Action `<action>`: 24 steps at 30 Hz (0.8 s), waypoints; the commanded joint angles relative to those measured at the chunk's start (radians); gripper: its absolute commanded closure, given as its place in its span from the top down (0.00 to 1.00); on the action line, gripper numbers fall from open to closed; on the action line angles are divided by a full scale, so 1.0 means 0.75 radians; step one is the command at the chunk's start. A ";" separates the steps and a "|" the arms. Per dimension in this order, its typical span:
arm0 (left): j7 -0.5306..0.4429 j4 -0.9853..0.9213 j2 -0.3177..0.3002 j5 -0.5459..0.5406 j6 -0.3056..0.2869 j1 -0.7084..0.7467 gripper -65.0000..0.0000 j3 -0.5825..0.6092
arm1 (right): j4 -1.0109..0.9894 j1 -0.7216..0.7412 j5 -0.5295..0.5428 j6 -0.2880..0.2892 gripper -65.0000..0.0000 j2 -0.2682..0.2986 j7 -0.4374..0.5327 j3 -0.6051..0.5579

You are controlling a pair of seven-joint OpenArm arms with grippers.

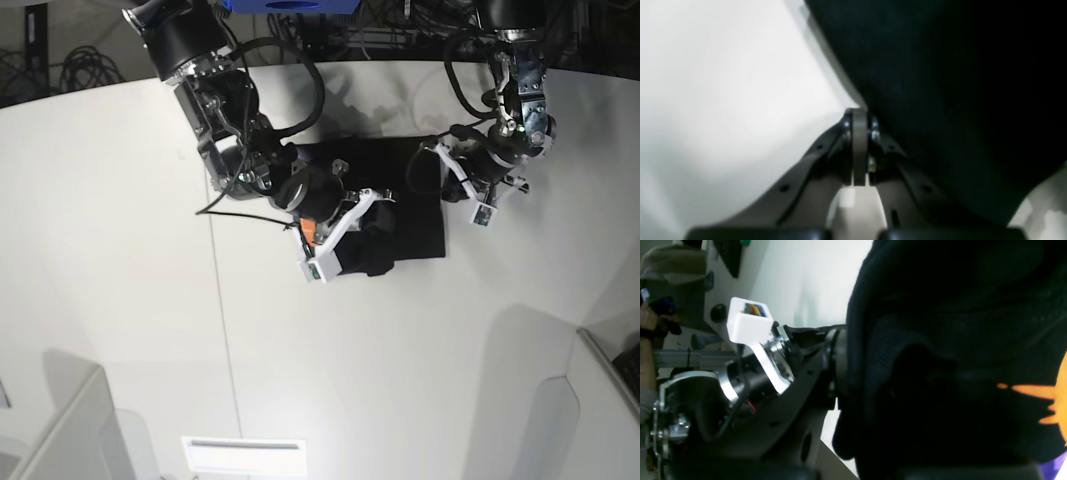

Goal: Fold the T-shirt properly
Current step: 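Fold the strip end with the right gripper toward the left gripper, then open the left gripper and lift it clear of the shirt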

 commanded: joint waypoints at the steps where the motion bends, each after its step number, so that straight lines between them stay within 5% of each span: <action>1: 0.088 -0.001 -0.006 0.058 0.006 0.012 0.00 -0.004 | 0.012 0.031 0.014 0.016 0.00 -0.008 0.027 -0.006; 12: 0.092 -0.001 -0.006 0.056 -0.059 0.027 0.00 -0.161 | 0.037 0.043 0.016 0.016 0.00 -0.011 0.027 -0.063; 16: 0.092 0.001 -0.006 0.056 -0.061 0.033 0.00 -0.171 | 0.029 0.057 0.016 -0.072 0.00 -0.011 0.029 -0.098; 24: 0.092 0.175 -0.008 0.056 -0.063 0.143 0.00 -0.204 | 0.027 0.070 0.016 -0.072 0.00 -0.011 0.029 -0.098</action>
